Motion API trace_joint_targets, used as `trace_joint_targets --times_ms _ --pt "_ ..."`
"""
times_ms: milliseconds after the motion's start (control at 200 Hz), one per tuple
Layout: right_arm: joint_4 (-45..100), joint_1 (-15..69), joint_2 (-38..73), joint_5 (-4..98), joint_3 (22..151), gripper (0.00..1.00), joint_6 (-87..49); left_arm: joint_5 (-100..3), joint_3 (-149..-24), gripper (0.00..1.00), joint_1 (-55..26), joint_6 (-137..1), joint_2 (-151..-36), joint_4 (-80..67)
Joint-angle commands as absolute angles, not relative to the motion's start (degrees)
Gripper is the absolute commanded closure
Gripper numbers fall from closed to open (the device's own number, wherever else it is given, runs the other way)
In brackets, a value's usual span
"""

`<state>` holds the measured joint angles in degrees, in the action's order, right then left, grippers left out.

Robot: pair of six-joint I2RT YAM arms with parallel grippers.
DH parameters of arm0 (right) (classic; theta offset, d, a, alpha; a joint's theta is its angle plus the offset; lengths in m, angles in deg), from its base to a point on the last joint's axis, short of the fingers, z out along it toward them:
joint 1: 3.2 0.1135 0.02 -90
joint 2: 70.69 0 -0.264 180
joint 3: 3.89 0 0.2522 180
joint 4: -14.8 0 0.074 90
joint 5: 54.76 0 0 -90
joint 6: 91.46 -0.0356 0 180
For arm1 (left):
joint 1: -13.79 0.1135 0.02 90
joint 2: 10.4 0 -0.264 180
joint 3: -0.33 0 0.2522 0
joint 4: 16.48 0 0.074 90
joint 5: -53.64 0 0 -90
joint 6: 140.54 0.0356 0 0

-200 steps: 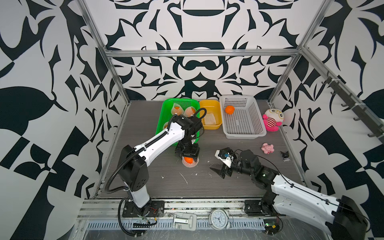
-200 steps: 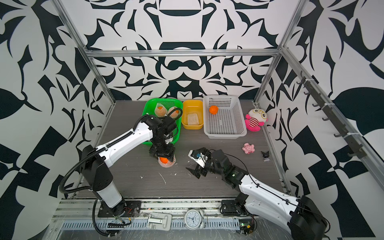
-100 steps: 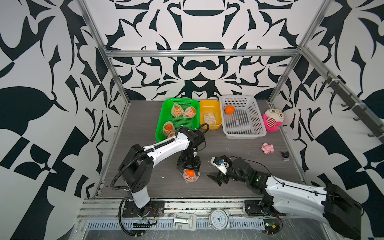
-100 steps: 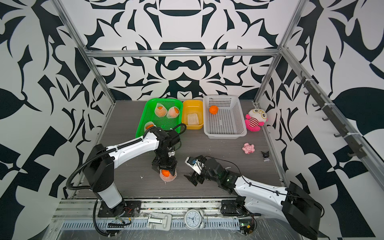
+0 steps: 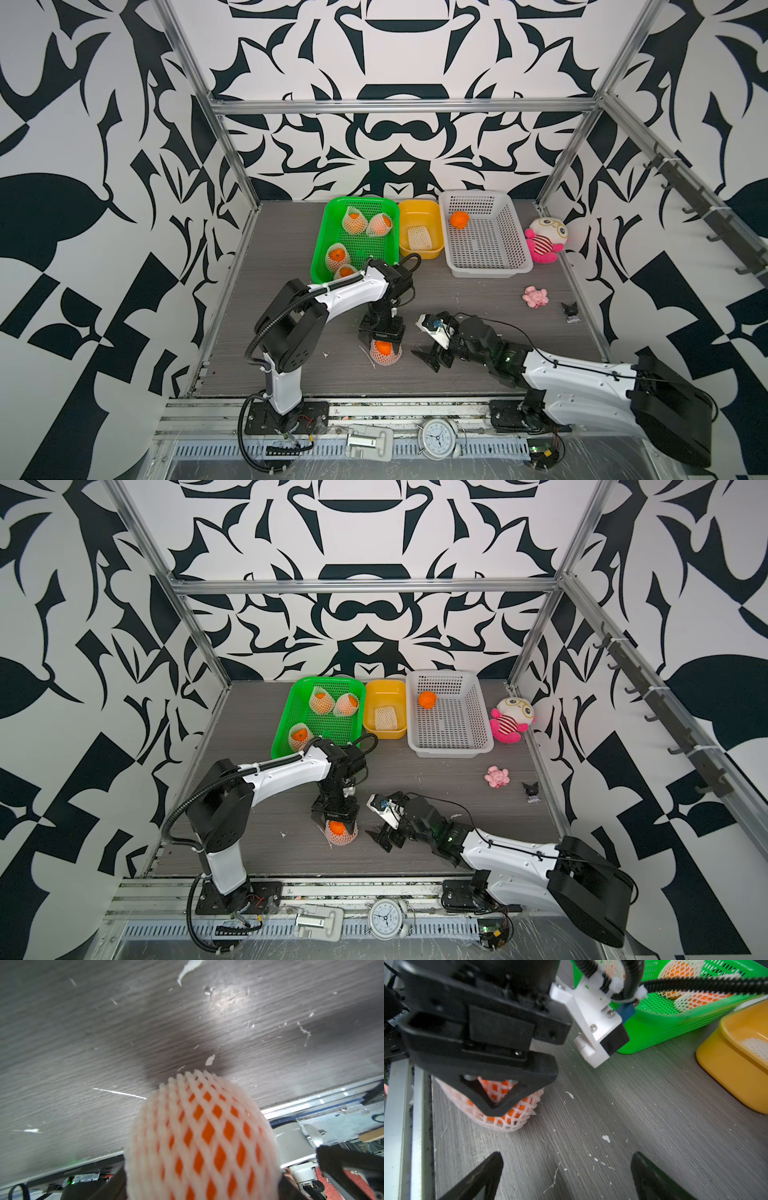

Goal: Remove foam nets from oranges
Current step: Place the orange at the center of the board.

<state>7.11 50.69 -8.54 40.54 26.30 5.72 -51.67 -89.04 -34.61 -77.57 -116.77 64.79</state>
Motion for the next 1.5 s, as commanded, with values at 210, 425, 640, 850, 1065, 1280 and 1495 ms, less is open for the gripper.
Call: trace_joint_targets --times_ms 210,425,640,850,1065,1280,1495 --pt "3.65 51.03 -7.33 41.32 26.93 0.01 4.99 -51.54 -87.84 0.25 -34.72 -76.82 -117.32 64.76" --pt "3.71 51.07 -7.02 41.48 27.2 0.01 5.07 -50.52 -88.41 0.17 -34.72 -76.3 -116.56 65.76" --pt "5.08 51.03 -8.18 41.33 27.61 0.01 5.9 -49.99 -88.75 0.1 -34.72 -75.7 -115.81 66.19" --pt "6.12 51.03 -9.16 41.42 27.8 0.01 6.55 -49.15 -88.93 0.01 -34.68 -75.51 -114.04 66.39" --pt "7.11 51.07 -10.47 42.89 28.24 0.01 7.24 -48.81 -88.49 0.01 -34.64 -76.0 -111.51 65.42" --pt "6.48 51.03 -8.81 44.81 28.01 0.01 7.49 -49.07 -87.61 0.01 -34.38 -76.31 -109.55 62.9" --pt "7.65 51.07 -8.42 45.77 29.3 0.0 8.19 -51.48 -85.58 0.01 -34.37 -75.71 -108.15 59.19"
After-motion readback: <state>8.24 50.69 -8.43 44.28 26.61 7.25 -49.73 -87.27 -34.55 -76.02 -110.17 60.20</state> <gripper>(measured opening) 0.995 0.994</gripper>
